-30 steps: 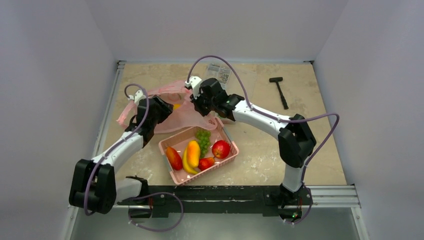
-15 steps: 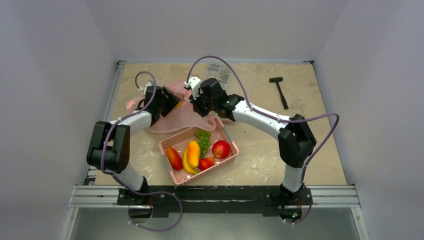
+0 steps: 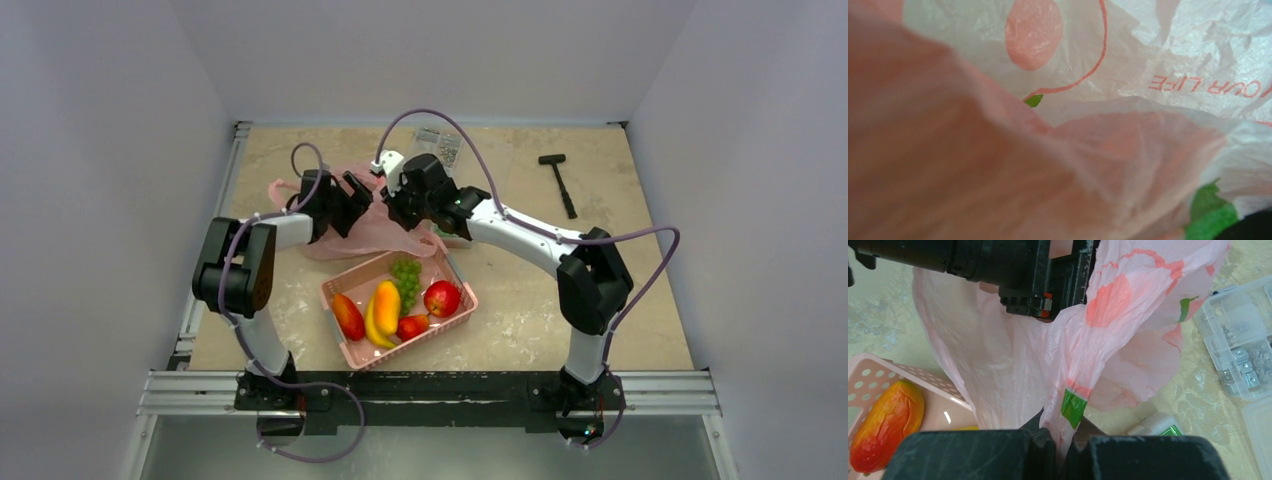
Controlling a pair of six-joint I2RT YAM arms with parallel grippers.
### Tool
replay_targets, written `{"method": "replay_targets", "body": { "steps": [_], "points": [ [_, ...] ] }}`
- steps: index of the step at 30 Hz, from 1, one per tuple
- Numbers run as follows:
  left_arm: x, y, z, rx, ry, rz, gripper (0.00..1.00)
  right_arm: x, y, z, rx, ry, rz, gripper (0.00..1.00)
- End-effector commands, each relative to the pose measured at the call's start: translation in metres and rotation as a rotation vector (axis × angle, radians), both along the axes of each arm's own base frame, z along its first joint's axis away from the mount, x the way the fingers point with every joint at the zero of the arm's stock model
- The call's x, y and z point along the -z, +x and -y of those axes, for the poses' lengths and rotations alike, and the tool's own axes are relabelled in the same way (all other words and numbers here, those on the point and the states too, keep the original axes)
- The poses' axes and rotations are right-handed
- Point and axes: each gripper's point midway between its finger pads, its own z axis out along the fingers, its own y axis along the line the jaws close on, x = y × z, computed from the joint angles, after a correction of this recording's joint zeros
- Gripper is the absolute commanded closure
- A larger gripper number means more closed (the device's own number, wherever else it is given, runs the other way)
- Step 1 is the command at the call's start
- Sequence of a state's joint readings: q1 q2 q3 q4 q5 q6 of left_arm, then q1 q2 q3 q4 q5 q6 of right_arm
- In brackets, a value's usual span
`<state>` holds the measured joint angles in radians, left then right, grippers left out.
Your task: Take the fake fruits out of the plastic bag
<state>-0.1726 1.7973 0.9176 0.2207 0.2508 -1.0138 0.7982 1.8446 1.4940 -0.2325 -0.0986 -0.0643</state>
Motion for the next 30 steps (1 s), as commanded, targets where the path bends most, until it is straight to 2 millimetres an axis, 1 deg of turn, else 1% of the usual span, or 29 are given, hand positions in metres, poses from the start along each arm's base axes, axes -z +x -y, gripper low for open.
{"method": "replay_targets", "body": {
  "steps": [1,4,7,9,11,14,16,18,20,23,25,26,30],
  "points": [
    [-0.013,0.008,0.032,0.124,-0.088,-0.038,0.13,-0.029,0.014,-0.007,-0.009,0.068,0.066,1.0],
    [-0.004,0.008,0.04,0.138,-0.087,-0.093,0.17,-0.029,0.013,-0.007,-0.013,0.071,0.063,1.0],
    [0.002,0.012,0.044,0.126,-0.119,-0.106,0.23,-0.029,0.013,-0.005,-0.007,0.069,0.064,1.0],
    [0.005,0.015,0.048,0.119,-0.154,-0.104,0.31,-0.028,0.013,-0.005,-0.007,0.068,0.065,1.0],
    [0.002,0.021,0.052,0.112,-0.205,-0.076,0.39,-0.027,0.013,-0.005,-0.006,0.065,0.063,1.0],
    [-0.004,0.026,0.053,0.079,-0.274,-0.026,0.57,-0.025,0.013,-0.004,-0.006,0.06,0.06,1.0],
    [-0.013,0.027,0.048,0.045,-0.295,0.027,0.66,-0.025,0.013,-0.003,-0.003,0.057,0.06,1.0],
    [-0.021,0.026,0.04,0.021,-0.292,0.07,0.72,-0.025,0.013,-0.002,-0.002,0.057,0.063,1.0],
    [-0.029,0.027,0.032,-0.002,-0.297,0.11,0.79,-0.024,0.013,-0.003,-0.006,0.059,0.061,1.0],
    [-0.044,0.027,0.019,-0.022,-0.328,0.173,0.85,-0.024,0.011,-0.004,-0.014,0.066,0.058,1.0],
    [-0.052,0.025,0.009,-0.045,-0.331,0.211,0.87,-0.024,0.011,-0.004,-0.014,0.069,0.058,1.0],
    [-0.056,0.023,0.003,-0.055,-0.327,0.228,0.87,-0.024,0.01,-0.005,-0.016,0.07,0.058,1.0],
    [-0.07,0.014,-0.015,-0.073,-0.299,0.28,0.96,-0.023,0.011,-0.004,-0.012,0.071,0.06,1.0]
  ]
}}
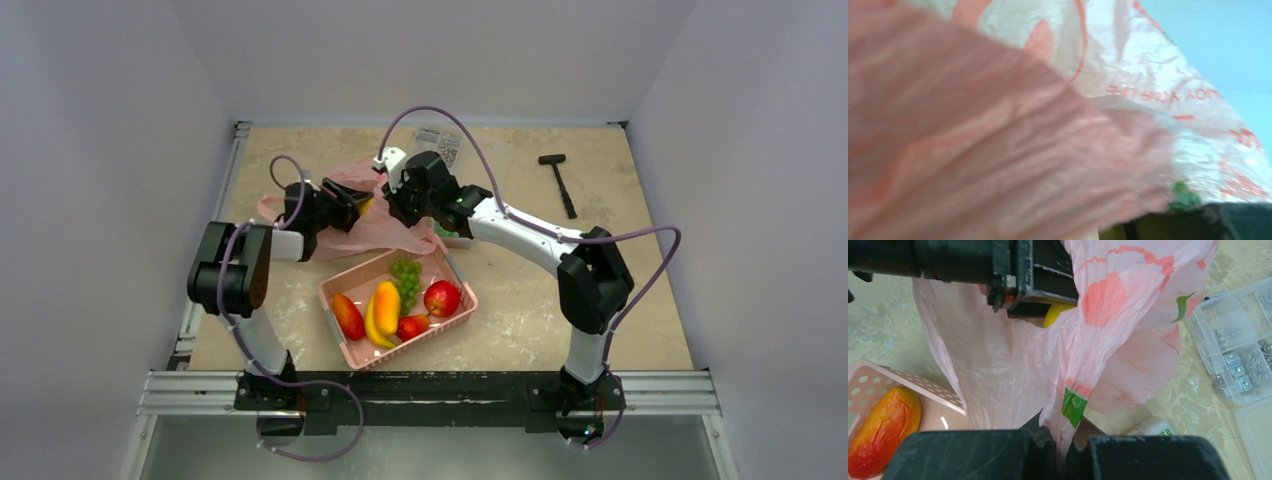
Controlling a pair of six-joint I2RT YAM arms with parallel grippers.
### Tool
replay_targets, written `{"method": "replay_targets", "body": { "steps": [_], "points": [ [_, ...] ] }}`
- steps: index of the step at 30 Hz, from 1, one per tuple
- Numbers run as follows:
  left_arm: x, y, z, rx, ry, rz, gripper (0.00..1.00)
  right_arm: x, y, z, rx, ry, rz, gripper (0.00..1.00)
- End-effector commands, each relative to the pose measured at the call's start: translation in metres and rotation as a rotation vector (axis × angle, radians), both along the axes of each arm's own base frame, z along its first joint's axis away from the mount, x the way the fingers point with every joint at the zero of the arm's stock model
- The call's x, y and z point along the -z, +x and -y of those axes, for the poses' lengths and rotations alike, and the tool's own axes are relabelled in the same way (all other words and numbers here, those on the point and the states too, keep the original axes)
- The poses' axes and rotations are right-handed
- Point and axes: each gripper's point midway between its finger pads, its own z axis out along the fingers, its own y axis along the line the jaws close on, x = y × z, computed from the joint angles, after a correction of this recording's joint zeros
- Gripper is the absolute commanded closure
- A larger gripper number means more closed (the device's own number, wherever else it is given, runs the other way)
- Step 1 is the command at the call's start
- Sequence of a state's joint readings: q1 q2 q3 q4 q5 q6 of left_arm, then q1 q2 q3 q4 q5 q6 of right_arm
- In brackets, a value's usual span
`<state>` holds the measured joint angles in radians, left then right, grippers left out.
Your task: Take the fake fruits out of the plastic bag
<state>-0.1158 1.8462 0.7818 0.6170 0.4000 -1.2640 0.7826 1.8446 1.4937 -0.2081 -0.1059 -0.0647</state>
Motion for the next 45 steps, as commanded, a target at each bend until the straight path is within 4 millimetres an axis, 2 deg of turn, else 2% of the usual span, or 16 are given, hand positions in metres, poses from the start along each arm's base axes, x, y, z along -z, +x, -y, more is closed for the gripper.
{"method": "replay_targets", "body": {
  "steps": [1,12,16,19,21,25,30,33,37,40,45],
  "points": [
    [-0.055,0.003,-0.023,-0.054,0.014,0.191,0.98,-0.019,0.003,-0.006,-0.022,0.051,0.049,1.0],
    [-0.072,-0.039,-0.069,-0.122,0.263,0.186,1.0,-0.023,0.011,-0.008,-0.008,0.05,0.066,1.0],
    [-0.091,-0.063,-0.084,-0.138,0.389,0.211,1.0,-0.027,0.014,-0.012,-0.004,0.06,0.066,1.0],
    [-0.107,-0.083,-0.087,-0.112,0.448,0.226,1.0,-0.026,0.017,-0.014,-0.001,0.059,0.063,1.0],
    [-0.121,-0.097,-0.081,-0.072,0.453,0.262,1.0,-0.028,0.016,-0.017,-0.01,0.069,0.058,1.0],
    [-0.128,-0.136,-0.061,0.065,0.421,0.265,1.0,-0.032,0.014,-0.02,-0.019,0.088,0.054,1.0],
    [-0.118,-0.186,-0.025,0.222,0.368,0.212,1.0,-0.033,0.011,-0.018,-0.022,0.092,0.056,1.0],
    [-0.112,-0.208,-0.004,0.263,0.366,0.208,1.0,-0.033,0.01,-0.016,-0.023,0.09,0.055,1.0],
    [-0.101,-0.229,0.027,0.324,0.294,0.195,0.93,-0.034,0.006,-0.012,-0.02,0.091,0.055,1.0],
    [-0.088,-0.239,0.05,0.379,0.314,0.165,0.87,-0.035,0.004,-0.011,-0.021,0.093,0.055,1.0],
    [-0.083,-0.24,0.087,0.446,0.292,0.164,0.8,-0.035,0.002,-0.009,-0.024,0.097,0.055,1.0]
  ]
}}
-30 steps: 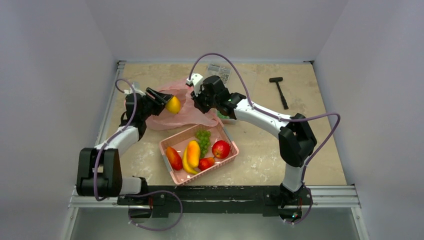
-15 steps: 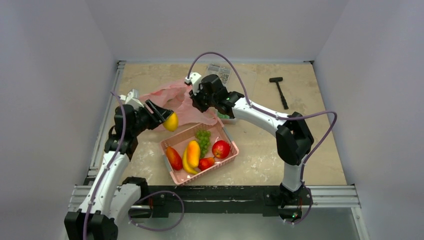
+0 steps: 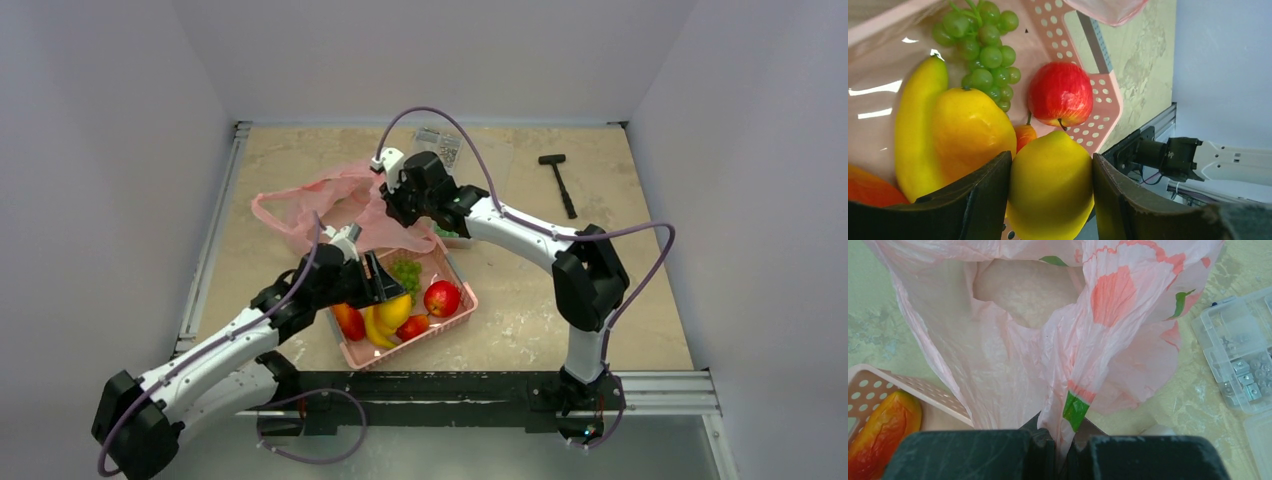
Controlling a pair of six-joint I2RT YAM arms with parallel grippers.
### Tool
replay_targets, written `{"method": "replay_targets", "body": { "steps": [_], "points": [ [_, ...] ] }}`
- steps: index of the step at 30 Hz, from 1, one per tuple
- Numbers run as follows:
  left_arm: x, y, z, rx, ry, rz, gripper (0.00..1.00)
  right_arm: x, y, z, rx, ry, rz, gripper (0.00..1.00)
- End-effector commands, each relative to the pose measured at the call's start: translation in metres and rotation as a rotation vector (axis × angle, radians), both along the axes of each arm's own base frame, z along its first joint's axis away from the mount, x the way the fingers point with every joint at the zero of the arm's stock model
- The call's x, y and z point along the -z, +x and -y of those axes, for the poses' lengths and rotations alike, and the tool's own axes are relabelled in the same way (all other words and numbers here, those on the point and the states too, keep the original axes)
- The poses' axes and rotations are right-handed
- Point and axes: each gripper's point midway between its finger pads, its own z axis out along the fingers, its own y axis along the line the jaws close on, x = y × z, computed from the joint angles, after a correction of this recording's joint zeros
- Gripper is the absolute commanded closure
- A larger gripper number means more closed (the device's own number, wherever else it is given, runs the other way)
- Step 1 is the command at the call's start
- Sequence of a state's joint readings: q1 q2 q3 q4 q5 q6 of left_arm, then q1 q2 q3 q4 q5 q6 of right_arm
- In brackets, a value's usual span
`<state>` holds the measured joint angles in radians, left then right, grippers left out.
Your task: Take the fake fruits out of the plastic bag
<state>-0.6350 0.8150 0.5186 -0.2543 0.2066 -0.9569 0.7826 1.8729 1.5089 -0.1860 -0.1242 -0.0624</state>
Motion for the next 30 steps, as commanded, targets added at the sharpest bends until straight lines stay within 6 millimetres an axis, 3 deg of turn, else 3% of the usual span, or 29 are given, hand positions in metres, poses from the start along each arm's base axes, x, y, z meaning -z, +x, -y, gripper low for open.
{"method": "replay_targets", "body": {
  "steps": [1,3,7,9,13,16,24,30],
  "points": [
    [-0.01,0.016,0.025,-0.024,-0.044,0.031,0.78,-0.039,-0.003,-0.001,-0.012,0.084,0.055,1.0],
    [-0.006,0.019,0.031,-0.02,-0.029,0.03,0.72,-0.04,-0.004,-0.001,-0.017,0.089,0.053,1.0],
    [-0.007,0.024,0.037,-0.024,-0.023,0.042,0.49,-0.042,-0.008,-0.001,-0.027,0.099,0.052,1.0],
    [-0.009,0.026,0.037,-0.029,-0.018,0.051,0.43,-0.042,-0.009,-0.002,-0.032,0.104,0.05,1.0],
    [-0.011,0.027,0.028,-0.06,0.01,0.067,0.33,-0.043,-0.01,-0.002,-0.034,0.108,0.047,1.0],
    [-0.015,0.023,0.02,-0.074,0.023,0.078,0.18,-0.045,-0.01,-0.002,-0.036,0.114,0.049,1.0],
    [-0.025,0.018,0.002,-0.108,0.048,0.115,0.16,-0.042,-0.011,-0.007,-0.053,0.117,0.034,1.0],
    [-0.041,0.017,-0.053,-0.22,0.264,0.17,0.16,-0.044,-0.011,-0.004,-0.043,0.116,0.039,1.0]
  ]
}}
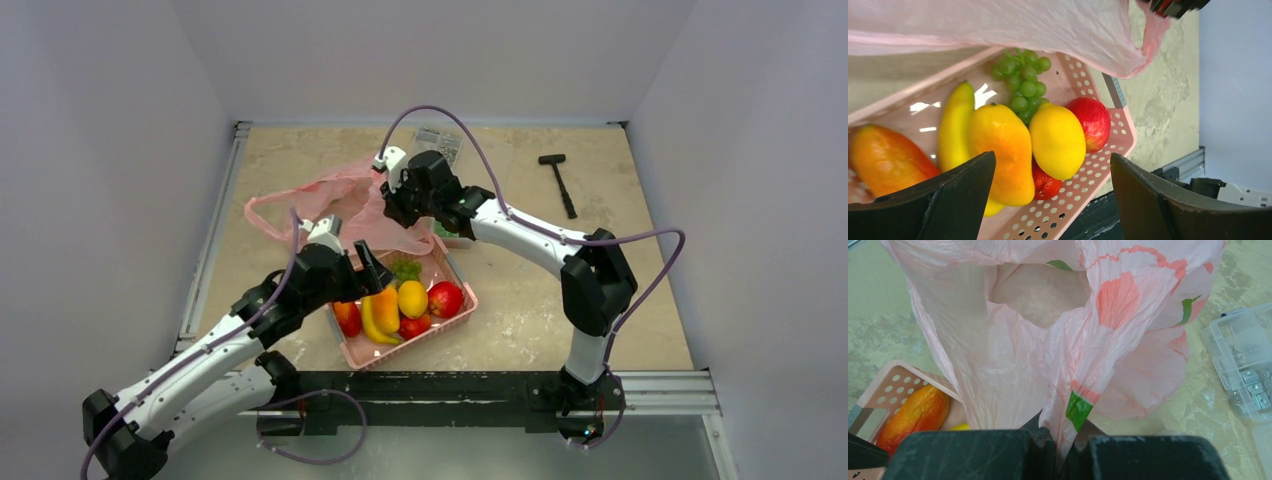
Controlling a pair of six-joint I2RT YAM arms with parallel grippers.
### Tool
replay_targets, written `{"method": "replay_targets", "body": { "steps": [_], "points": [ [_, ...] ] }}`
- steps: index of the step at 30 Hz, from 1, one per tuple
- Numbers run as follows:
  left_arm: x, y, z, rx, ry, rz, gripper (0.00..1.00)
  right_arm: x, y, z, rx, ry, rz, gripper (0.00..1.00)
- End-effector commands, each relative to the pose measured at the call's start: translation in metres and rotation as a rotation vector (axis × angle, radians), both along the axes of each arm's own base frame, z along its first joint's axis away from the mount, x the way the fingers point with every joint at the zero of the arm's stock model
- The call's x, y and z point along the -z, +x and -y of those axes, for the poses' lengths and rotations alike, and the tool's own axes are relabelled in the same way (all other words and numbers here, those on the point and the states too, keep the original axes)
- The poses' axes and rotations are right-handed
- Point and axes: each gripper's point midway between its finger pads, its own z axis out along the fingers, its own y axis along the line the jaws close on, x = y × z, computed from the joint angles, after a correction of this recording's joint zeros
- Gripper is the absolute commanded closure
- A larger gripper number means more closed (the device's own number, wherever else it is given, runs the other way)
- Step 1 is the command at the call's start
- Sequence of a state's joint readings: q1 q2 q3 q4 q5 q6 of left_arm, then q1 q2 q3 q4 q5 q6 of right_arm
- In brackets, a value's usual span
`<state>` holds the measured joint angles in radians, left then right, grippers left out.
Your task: Take the fake fruits out of the plastic bag
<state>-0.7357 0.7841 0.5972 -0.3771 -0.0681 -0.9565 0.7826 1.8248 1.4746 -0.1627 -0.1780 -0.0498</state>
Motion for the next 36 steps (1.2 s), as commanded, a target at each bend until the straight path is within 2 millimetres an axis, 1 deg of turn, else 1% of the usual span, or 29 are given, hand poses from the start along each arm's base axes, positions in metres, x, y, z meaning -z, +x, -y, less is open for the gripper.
{"method": "replay_targets", "body": {
  "steps": [1,4,6,9,11,12,13,16,19,21,23,24,25,27,31,33,34,35,36],
  "points": [
    [-0.032,0.006,-0.047,-0.107,0.185,0.089,0.16,-0.03,0.001,-0.002,0.0,0.063,0.043,1.0],
    [-0.041,0.005,-0.072,-0.156,0.276,0.104,0.16,-0.03,0.005,-0.001,0.016,0.057,0.045,1.0],
    [-0.048,0.008,-0.084,-0.181,0.297,0.127,0.15,-0.028,0.007,0.0,0.033,0.044,0.038,0.99],
    [-0.057,0.016,-0.092,-0.219,0.26,0.149,0.14,-0.028,0.011,0.006,0.071,0.017,0.042,0.91],
    [-0.059,0.027,-0.093,-0.236,0.209,0.153,0.14,-0.033,0.012,0.009,0.089,0.012,0.052,0.84],
    [-0.061,0.031,-0.089,-0.223,0.182,0.157,0.14,-0.036,0.012,0.01,0.096,0.01,0.056,0.81],
    [-0.061,0.037,-0.089,-0.231,0.165,0.155,0.14,-0.039,0.013,0.011,0.103,0.007,0.061,0.78],
    [-0.062,0.054,-0.083,-0.226,0.127,0.141,0.14,-0.049,0.012,0.013,0.121,0.002,0.073,0.68],
    [-0.062,0.071,-0.075,-0.215,0.097,0.132,0.14,-0.06,0.012,0.016,0.139,-0.011,0.089,0.52],
    [-0.06,0.08,-0.073,-0.218,0.088,0.129,0.15,-0.067,0.012,0.015,0.143,-0.022,0.112,0.39],
    [-0.056,0.085,-0.071,-0.209,0.079,0.119,0.15,-0.077,0.014,0.013,0.145,-0.032,0.15,0.29],
    [-0.055,0.087,-0.072,-0.214,0.078,0.117,0.16,-0.078,0.015,0.012,0.144,-0.044,0.159,0.25],
    [-0.053,0.087,-0.073,-0.219,0.078,0.117,0.16,-0.085,0.017,0.01,0.142,-0.043,0.177,0.22],
    [-0.049,0.086,-0.076,-0.227,0.078,0.122,0.16,-0.094,0.021,0.005,0.13,-0.055,0.206,0.16],
    [-0.037,0.076,-0.083,-0.238,0.083,0.121,0.16,-0.11,0.029,-0.01,0.069,-0.081,0.285,0.05],
    [-0.03,0.069,-0.084,-0.233,0.087,0.109,0.16,-0.113,0.032,-0.021,0.025,-0.113,0.322,0.02],
    [-0.028,0.065,-0.085,-0.228,0.087,0.105,0.15,-0.111,0.034,-0.026,0.0,-0.132,0.337,0.01],
    [-0.024,0.061,-0.086,-0.226,0.09,0.097,0.15,-0.103,0.037,-0.033,-0.025,-0.159,0.342,0.01],
    [-0.022,0.057,-0.088,-0.225,0.093,0.092,0.15,-0.103,0.04,-0.038,-0.04,-0.176,0.357,0.01]
  ]
}}
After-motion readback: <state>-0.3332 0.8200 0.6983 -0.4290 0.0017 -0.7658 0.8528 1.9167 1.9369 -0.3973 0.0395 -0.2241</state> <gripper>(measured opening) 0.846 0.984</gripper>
